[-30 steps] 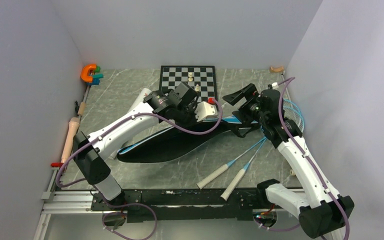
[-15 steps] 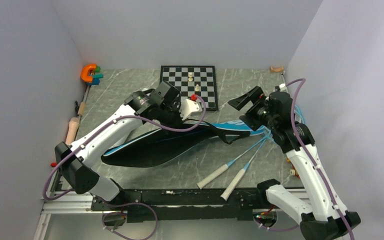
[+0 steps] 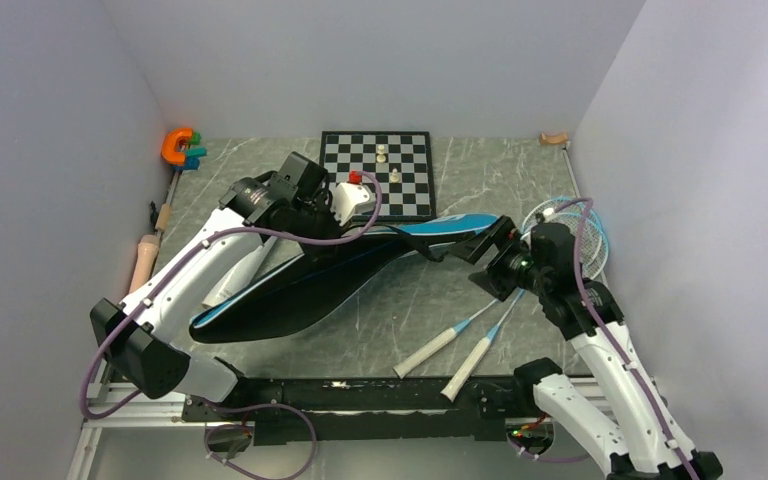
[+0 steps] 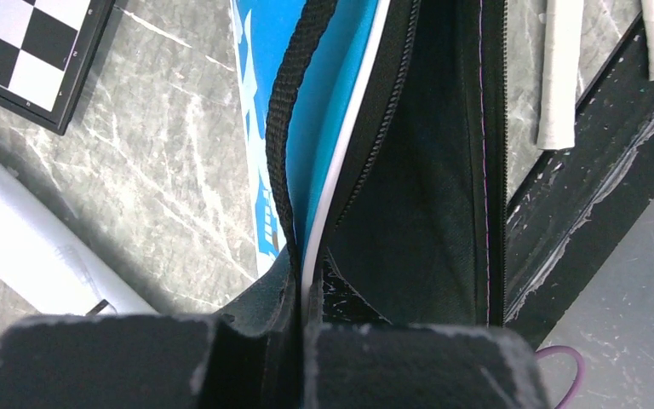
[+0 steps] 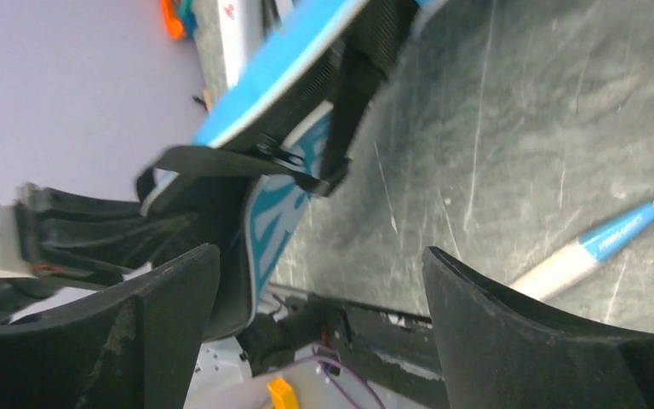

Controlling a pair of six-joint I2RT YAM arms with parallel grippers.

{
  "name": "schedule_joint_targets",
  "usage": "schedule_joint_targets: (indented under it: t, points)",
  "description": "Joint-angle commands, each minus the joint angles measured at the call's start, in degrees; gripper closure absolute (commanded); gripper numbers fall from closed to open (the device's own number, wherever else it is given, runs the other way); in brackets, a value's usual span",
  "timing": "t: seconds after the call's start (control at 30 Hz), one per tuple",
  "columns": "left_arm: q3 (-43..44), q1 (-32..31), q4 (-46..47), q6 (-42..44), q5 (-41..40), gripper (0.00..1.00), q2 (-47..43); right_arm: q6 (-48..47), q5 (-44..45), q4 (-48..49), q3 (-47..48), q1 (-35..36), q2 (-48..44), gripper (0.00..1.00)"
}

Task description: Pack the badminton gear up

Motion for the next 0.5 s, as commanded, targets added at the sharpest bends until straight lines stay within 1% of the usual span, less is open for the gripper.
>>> schedule_joint_targets:
  t: [0.0,0.13,0.23,0.37,0.47]
  points:
    - [0.77,0.29,1.56,-1.35,3.48,1.00,-1.61,5.35,-1.91,8.02,-4.51,3.93,1.12,0.09]
    - [1.01,0.41,1.17,-1.31,4.25,1.00,-1.34,7.45,0.31,12.17,-5.39,6.97,3.56,0.12]
    - [0.84,0.35,1.01,-1.16,5.09,1.00,-1.24,9.38,2.28,14.97,-7.09,7.76,4.60,0.16]
    - [0.41,0.38,0.57,-0.75,6.59,1.00,-1.58,11.49,5.16,18.47,-9.69,7.93,5.01,0.26]
    - [0.23,0.33,0.39,-0.44,7.20,1.00,-1.66,11.70,7.49,18.97,-10.32,7.94,5.67,0.36]
